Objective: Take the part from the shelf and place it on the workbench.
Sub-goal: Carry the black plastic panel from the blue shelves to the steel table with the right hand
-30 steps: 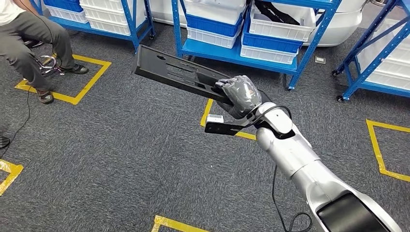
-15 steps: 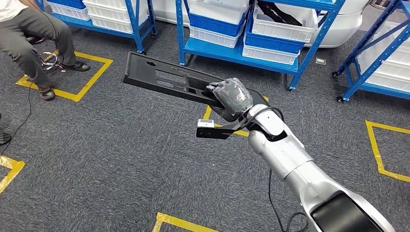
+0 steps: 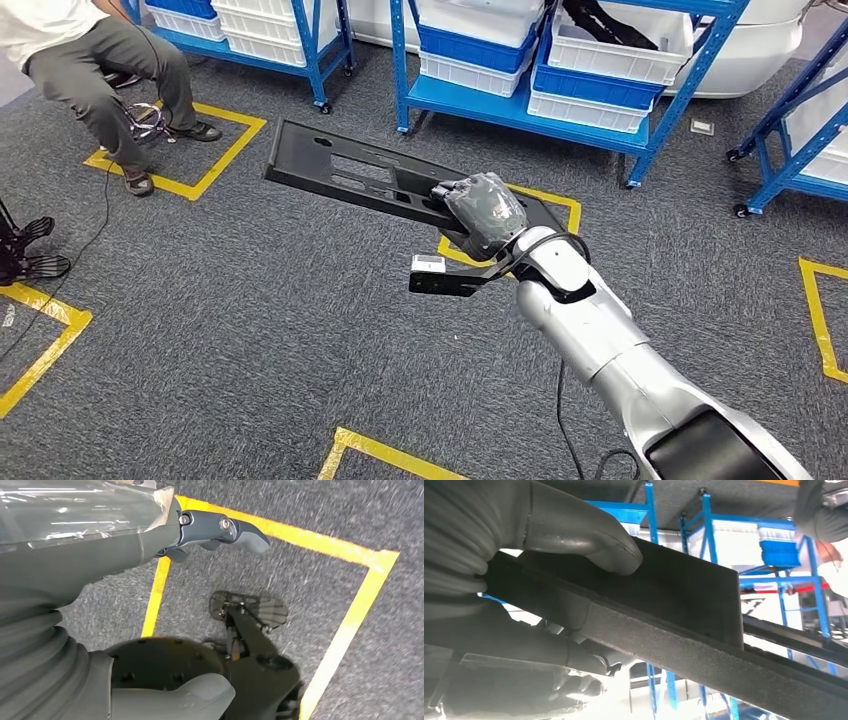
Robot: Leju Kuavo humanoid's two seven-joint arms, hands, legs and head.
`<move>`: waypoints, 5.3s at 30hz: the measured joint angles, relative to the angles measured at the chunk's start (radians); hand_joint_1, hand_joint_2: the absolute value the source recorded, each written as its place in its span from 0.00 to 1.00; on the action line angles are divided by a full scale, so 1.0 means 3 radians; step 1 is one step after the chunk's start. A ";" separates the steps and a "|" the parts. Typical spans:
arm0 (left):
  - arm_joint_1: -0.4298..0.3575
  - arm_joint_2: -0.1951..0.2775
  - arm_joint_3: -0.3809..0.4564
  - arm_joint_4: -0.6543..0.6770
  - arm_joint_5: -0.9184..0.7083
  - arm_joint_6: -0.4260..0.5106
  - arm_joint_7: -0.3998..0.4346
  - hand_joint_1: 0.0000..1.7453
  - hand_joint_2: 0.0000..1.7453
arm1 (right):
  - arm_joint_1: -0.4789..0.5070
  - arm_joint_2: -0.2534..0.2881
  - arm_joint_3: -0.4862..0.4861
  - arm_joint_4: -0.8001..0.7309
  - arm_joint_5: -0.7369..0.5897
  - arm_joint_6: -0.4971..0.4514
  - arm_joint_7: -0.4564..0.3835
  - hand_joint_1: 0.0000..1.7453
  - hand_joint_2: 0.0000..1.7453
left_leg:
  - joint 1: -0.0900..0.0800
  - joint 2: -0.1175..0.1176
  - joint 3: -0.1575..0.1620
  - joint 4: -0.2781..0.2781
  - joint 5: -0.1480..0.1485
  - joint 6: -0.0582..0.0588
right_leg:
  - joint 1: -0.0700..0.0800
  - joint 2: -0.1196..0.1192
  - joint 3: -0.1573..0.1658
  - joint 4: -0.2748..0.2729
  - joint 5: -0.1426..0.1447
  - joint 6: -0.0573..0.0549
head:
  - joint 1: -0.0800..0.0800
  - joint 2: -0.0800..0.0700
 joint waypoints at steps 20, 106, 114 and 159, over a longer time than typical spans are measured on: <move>-0.0001 -0.0001 -0.0001 -0.0001 -0.0051 -0.0040 -0.0020 0.00 1.00 | 0.0133 -0.0083 -0.0087 -0.0087 0.0103 0.0039 -0.0008 1.00 1.00 | 0.0024 -0.0036 0.0164 -0.0261 0.0152 0.0122 | 0.0046 0.0002 -0.0438 0.1000 -0.0434 0.0093 | 0.0021 0.0000; 0.0002 -0.0009 0.0000 -0.0001 -0.0216 -0.0106 0.0553 0.00 1.00 | 0.0087 0.0042 -0.0081 -0.0089 0.0194 0.0186 0.0012 1.00 1.00 | -0.0001 0.0155 0.0115 -0.0235 0.0191 0.0090 | 0.0110 -0.0258 0.0013 0.0127 -0.0160 0.0057 | 0.0005 0.0000; 0.0000 -0.0018 0.0000 -0.0001 -0.0217 -0.0110 0.0557 0.00 1.00 | 0.0134 0.0011 -0.0081 -0.0092 0.0209 0.0195 0.0030 1.00 1.00 | 0.0023 -0.0137 0.0109 -0.0255 0.0229 0.0120 | 0.0032 0.0067 -0.0233 0.0603 -0.0290 0.0147 | 0.0020 0.0000; 0.0006 -0.0034 0.0006 -0.0002 -0.0230 -0.0086 0.0577 0.00 1.00 | 0.0083 0.0217 -0.0013 -0.0015 0.0265 0.0219 0.0044 1.00 1.00 | 0.0018 0.0085 -0.0282 0.0626 -0.0172 0.0009 | 0.0077 -0.0169 -0.0057 0.0099 -0.0036 -0.0026 | -0.0047 0.0000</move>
